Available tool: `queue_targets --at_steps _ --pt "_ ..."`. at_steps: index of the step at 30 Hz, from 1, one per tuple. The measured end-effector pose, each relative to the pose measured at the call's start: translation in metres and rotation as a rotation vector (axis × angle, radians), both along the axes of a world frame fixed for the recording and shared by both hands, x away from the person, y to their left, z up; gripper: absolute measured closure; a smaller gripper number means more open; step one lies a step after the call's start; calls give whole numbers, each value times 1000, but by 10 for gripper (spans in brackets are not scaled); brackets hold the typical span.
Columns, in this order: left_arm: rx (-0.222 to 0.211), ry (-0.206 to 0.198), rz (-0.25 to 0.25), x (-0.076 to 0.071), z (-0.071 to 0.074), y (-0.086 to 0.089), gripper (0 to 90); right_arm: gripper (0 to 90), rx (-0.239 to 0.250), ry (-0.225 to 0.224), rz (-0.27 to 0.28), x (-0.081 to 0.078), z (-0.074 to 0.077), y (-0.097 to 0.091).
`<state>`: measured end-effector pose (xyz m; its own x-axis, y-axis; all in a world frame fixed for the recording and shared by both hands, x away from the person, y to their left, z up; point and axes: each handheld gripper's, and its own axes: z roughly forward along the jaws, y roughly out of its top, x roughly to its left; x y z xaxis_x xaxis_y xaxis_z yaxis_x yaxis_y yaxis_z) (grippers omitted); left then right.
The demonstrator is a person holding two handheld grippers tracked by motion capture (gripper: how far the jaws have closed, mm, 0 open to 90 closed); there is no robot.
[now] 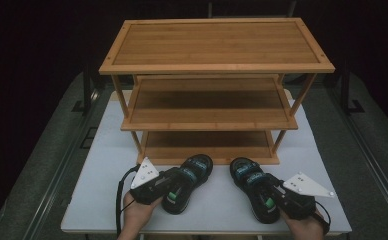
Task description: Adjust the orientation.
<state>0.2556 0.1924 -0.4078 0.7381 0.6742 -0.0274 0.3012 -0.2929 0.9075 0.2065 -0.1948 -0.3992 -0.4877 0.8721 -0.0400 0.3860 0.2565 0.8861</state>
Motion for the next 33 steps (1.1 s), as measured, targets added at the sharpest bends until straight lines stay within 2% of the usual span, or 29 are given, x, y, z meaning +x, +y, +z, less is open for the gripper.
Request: queue_targets --at_steps 8,18,33 --pt "1 -10 34 11 -1 -3 789 810 0 -8 8 11 3 7" --pt "-6 -25 73 29 -3 -18 789 809 -18 -31 25 34 5 22" --pt "4 -48 146 50 -8 -33 789 810 -64 -52 -17 70 1 38"
